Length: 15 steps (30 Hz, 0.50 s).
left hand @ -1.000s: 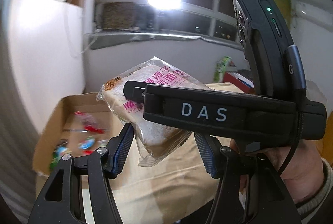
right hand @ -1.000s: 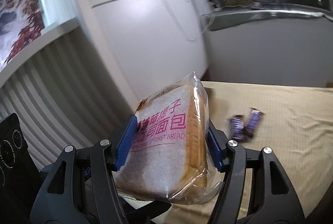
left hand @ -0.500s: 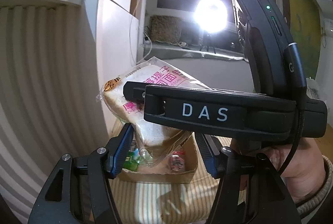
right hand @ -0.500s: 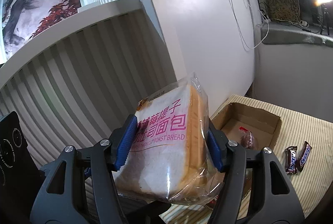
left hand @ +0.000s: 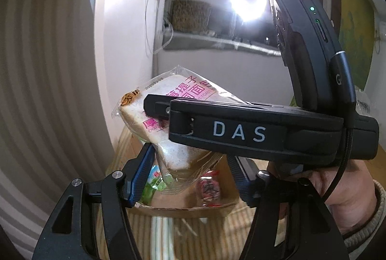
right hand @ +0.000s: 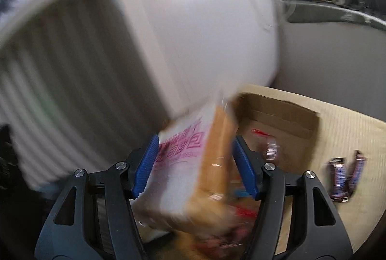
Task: Organize snacks
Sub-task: 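Carry the bread loaf in the right tool over the cardboard box and release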
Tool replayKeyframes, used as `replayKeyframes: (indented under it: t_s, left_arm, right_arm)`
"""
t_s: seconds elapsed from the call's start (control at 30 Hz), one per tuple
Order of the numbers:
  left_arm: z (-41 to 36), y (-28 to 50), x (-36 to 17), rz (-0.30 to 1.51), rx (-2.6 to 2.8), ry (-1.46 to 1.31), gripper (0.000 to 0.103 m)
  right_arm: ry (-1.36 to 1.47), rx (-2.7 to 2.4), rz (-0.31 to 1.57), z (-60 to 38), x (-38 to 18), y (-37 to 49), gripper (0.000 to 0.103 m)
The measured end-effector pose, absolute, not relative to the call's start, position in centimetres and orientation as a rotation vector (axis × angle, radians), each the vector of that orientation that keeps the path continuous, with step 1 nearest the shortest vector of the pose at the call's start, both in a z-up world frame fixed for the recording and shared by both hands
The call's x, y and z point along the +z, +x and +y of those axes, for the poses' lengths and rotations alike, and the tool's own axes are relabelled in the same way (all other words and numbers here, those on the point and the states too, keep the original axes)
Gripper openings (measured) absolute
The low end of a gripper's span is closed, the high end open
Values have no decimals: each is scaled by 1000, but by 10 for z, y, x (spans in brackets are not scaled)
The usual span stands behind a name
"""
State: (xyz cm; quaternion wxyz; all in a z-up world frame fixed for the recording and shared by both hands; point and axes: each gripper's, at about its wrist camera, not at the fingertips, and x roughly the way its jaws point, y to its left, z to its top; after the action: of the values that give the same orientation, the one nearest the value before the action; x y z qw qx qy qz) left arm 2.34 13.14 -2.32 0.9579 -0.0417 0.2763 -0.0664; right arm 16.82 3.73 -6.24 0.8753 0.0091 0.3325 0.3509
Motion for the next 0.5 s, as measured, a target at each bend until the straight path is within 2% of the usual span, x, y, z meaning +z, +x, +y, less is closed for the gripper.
replayKeyframes:
  t_s: [0.07,0.17,0.33,0.4,0.5]
  left_arm:
    - [137,31,-34,585,-96,-64,64]
    - [156,33,-50,616,-61,-71,77]
    - [189,34,-53,618,18,-164,77]
    - [196,32,-51,612,41,-181,77]
    - [201,27,-47,600,66,-186,77]
  right_arm:
    - [31,717,697,33,-67,171,83]
    - [29,671,697,24,-80,178,83]
    - [-39,668,654,35,-74,164,84]
    - [-72,666,610,44,-68,151,88]
    - [-70,674,590,50,-63,144,89]
